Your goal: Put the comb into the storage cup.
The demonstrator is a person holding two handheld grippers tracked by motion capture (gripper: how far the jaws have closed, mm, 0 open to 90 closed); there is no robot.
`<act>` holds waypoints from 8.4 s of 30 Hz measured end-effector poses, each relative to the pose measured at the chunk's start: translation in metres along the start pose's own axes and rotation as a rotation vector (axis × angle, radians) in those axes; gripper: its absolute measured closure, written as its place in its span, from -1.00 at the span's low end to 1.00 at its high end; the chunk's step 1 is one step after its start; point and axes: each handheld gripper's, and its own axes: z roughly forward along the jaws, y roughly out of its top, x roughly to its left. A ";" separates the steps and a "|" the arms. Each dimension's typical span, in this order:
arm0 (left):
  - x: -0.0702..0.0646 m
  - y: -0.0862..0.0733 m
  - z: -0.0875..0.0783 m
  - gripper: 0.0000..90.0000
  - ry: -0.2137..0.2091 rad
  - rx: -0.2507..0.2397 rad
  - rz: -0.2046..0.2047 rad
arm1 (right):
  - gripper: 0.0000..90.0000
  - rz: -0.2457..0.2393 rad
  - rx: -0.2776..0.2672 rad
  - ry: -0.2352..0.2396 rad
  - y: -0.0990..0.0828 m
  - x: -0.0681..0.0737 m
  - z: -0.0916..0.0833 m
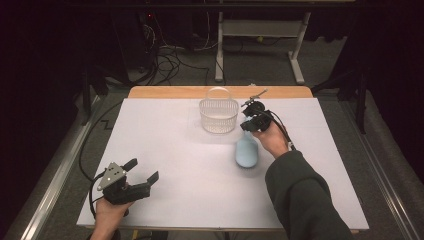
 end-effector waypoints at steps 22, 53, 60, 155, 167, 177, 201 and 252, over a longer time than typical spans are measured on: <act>0.000 0.000 0.002 -0.81 -0.004 0.007 -0.001 | 1.00 0.019 0.096 -0.055 0.006 -0.004 0.026; 0.000 0.000 0.002 -0.81 -0.006 0.013 0.000 | 1.00 -0.013 0.184 -0.105 -0.003 -0.007 0.020; 0.000 -0.001 0.003 -0.81 -0.004 0.016 0.002 | 1.00 -0.014 0.186 -0.096 -0.007 -0.007 0.017; 0.000 -0.001 0.003 -0.81 -0.006 0.018 -0.003 | 1.00 0.050 0.218 -0.051 -0.077 -0.022 -0.015; -0.001 -0.001 0.002 -0.81 -0.006 0.015 -0.003 | 1.00 0.037 0.220 -0.041 -0.085 -0.011 -0.020; -0.001 -0.001 0.001 -0.81 -0.008 0.011 -0.001 | 1.00 0.018 0.195 -0.026 -0.093 -0.002 -0.027; 0.000 -0.001 0.000 -0.81 -0.001 0.010 -0.010 | 0.99 -0.002 0.165 -0.015 -0.106 0.007 -0.033; 0.000 -0.002 0.003 -0.81 -0.004 0.025 -0.007 | 0.19 0.077 0.076 0.006 -0.110 0.026 -0.041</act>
